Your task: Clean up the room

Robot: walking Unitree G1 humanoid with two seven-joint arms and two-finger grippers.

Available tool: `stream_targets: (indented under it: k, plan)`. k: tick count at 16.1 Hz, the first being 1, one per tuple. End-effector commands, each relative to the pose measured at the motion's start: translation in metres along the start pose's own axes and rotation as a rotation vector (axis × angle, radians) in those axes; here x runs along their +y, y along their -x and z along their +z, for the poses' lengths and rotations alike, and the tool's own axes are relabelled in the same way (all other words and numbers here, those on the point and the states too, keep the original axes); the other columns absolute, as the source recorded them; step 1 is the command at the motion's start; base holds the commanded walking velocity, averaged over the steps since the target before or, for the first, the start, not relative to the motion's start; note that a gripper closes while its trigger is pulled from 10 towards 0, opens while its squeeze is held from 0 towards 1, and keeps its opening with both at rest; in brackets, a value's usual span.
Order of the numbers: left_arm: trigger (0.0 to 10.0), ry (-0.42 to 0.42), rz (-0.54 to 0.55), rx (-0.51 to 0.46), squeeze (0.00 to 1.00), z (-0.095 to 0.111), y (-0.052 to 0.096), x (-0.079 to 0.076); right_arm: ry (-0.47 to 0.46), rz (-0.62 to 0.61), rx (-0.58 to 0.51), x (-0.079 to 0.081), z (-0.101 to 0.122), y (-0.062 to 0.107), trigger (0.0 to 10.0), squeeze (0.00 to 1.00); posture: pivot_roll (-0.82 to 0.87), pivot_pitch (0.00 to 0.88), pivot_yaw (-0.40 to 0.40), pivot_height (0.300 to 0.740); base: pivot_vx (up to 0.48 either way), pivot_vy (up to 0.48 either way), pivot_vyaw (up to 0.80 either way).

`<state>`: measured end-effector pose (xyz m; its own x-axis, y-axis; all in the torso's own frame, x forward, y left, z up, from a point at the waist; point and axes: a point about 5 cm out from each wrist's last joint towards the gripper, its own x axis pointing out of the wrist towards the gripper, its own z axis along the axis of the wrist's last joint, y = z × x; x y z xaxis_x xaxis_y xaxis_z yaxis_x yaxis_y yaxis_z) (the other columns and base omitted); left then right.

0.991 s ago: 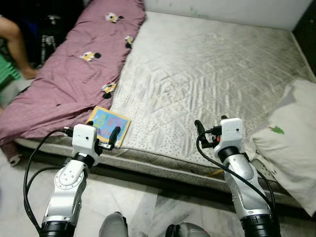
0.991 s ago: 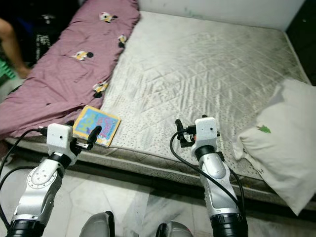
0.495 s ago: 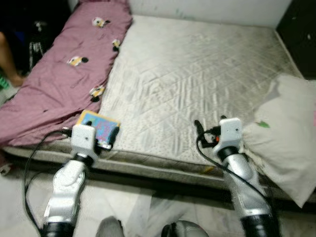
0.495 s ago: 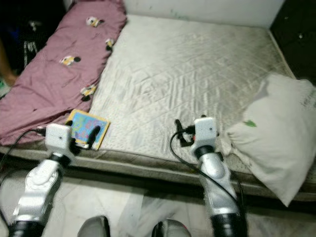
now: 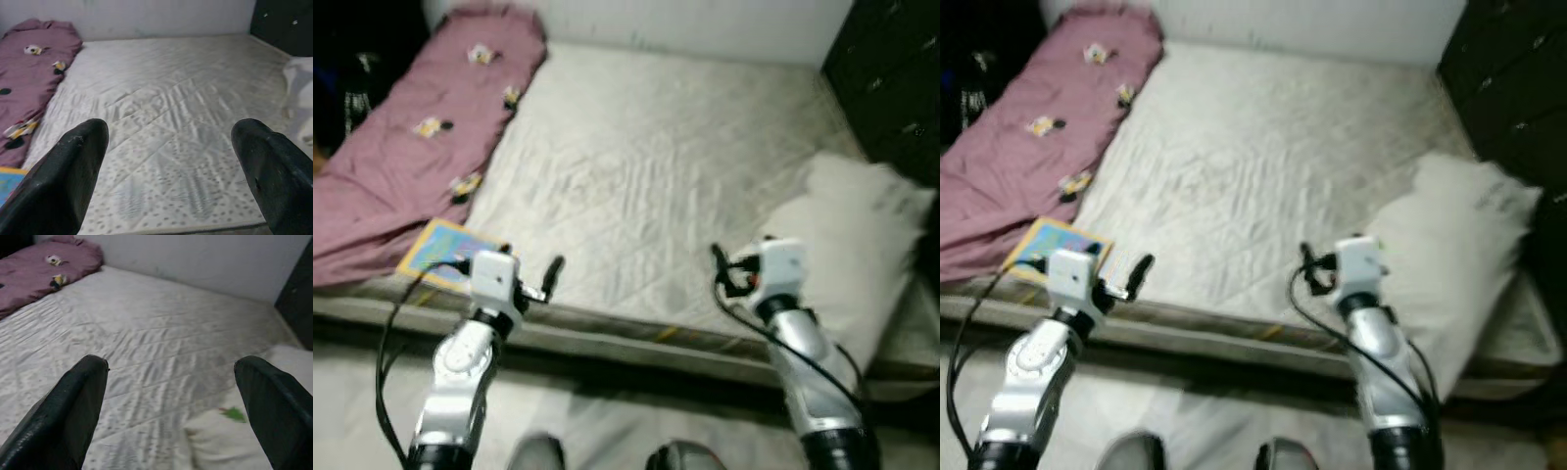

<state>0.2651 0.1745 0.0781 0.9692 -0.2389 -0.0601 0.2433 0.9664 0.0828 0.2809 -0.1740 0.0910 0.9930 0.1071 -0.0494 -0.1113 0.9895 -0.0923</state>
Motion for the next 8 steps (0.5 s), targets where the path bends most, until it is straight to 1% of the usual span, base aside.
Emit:
stream_targets:
  k: [1,4,8]
  plan:
    - [10.0,-0.021,0.025,0.002,0.0,0.0013,0.0017,0.0085,-0.006,0.014,-0.009,0.0063,0.0024,-0.0019,10.0,0.0,0.02,0.068,-0.043,0.74,0.0,-0.36,0.0]
    - [10.0,-0.02,0.024,0.002,0.0,0.0011,0.0015,0.0084,-0.004,0.011,-0.009,0.0061,0.0023,-0.0018,10.0,0.0,0.02,0.07,-0.042,0.74,0.0,-0.355,0.0]
    - [10.0,0.003,0.006,-0.025,0.0,0.0033,0.0023,0.0078,-0.001,0.008,-0.004,0.0058,0.0016,-0.0017,10.0,0.0,0.02,0.075,-0.044,0.74,0.0,0.0,0.0]
